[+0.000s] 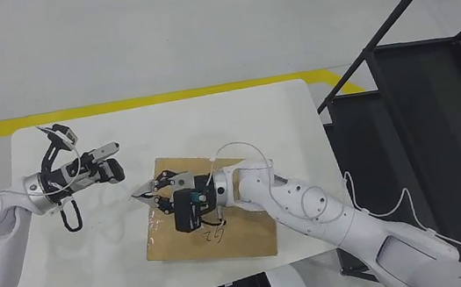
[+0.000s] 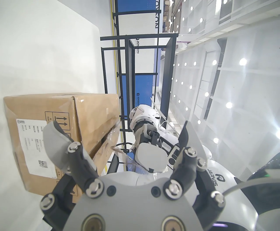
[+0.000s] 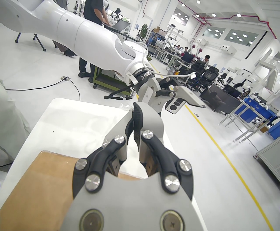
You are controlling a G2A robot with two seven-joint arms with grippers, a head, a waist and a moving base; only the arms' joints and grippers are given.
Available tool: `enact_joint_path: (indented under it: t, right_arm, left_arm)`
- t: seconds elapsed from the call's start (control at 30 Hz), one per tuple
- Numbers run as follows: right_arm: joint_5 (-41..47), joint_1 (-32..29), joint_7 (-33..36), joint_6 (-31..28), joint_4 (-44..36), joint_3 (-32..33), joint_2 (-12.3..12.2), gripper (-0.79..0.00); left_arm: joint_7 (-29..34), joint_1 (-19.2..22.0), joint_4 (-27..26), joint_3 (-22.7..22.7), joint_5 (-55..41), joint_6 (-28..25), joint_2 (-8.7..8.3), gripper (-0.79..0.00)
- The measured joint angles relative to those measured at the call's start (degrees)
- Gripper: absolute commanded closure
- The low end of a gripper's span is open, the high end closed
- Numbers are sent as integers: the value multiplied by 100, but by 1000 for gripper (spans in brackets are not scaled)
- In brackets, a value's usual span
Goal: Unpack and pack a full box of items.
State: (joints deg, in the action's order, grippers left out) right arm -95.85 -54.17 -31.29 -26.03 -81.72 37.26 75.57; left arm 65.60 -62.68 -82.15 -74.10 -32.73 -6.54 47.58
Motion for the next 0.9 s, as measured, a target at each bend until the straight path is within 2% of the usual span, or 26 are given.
enact_joint_path:
  t: [0.63, 0.9]
  right_arm:
    - [90, -257, 484, -377, -256, 517, -118, -785]
    - [144, -374, 959, -1013, -754, 648, -193, -785]
  left_arm:
    - [2, -18, -54, -39, -25, 3, 5, -785]
    - [2, -18, -54, -39, -25, 3, 5, -785]
